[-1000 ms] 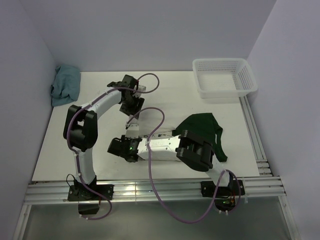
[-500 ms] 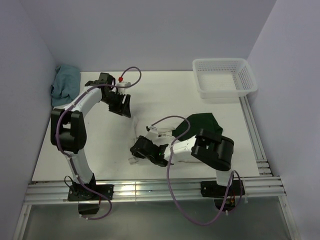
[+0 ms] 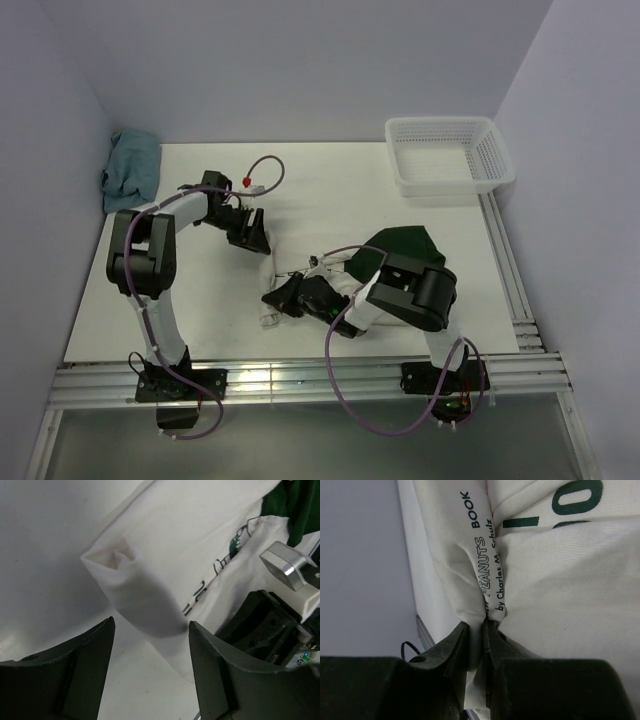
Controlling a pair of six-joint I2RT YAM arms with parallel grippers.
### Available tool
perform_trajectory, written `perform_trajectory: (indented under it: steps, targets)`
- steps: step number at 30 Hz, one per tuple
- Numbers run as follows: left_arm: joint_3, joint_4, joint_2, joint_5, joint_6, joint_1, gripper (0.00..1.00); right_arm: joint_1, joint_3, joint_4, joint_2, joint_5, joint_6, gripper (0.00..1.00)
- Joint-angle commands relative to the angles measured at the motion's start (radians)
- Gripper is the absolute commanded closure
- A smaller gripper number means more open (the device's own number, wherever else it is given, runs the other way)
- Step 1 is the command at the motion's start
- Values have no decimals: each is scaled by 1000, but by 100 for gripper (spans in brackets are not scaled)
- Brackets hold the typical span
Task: Roll the t-shirts
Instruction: Roll the tshirt
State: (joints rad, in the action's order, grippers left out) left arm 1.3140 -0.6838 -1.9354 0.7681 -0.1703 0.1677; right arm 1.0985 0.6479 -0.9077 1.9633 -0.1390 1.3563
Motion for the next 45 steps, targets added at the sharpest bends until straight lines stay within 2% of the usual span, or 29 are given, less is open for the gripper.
perform_trajectory:
  steps: [1, 8, 10, 11, 12, 14, 15, 17, 18, 19, 22, 25, 30, 36, 45]
  targets:
    - [-22, 99, -39, 37, 25, -2, 35, -2, -30, -39, 45, 59, 29, 83]
    - [-38, 182, -68, -4, 123, 1, 39, -20, -67, -197, 95, 85, 75, 84]
    - [-25, 185, -73, -24, 140, 1, 46, -22, -67, -203, 100, 90, 76, 84]
    - [-19, 185, -74, -51, 156, 3, 51, -22, -65, -198, 98, 90, 73, 84]
    - [-7, 178, -73, -68, 163, 4, 62, -22, -64, -174, 97, 90, 73, 84]
    - [10, 158, -71, -133, 201, 12, 75, -22, -50, -128, 76, 82, 57, 83]
    - [20, 142, -63, -157, 207, 16, 86, -20, -42, -97, 65, 79, 47, 83]
    - [33, 119, -56, -208, 215, 30, 97, -11, -8, 39, 27, 49, 11, 79]
    - [45, 110, -50, -289, 219, 36, 100, -8, 2, 84, 14, 38, -2, 77]
    - [51, 87, -47, -311, 219, 44, 100, -2, 16, 174, 3, 27, -26, 73]
    - [71, 47, -37, -426, 222, 72, 100, 21, 77, 315, -30, -8, -66, 55]
    - [76, 30, -25, -501, 222, 107, 100, 50, 102, 395, -53, -37, -86, 45]
    - [102, 4, -31, -562, 230, 141, 100, 104, 165, 552, -61, -79, -100, 44]
    - [134, -23, -48, -605, 232, 153, 100, 176, 223, 759, -80, -149, -72, 47]
    - [156, -40, -74, -619, 236, 161, 100, 268, 303, 1050, -124, -249, -33, 48]
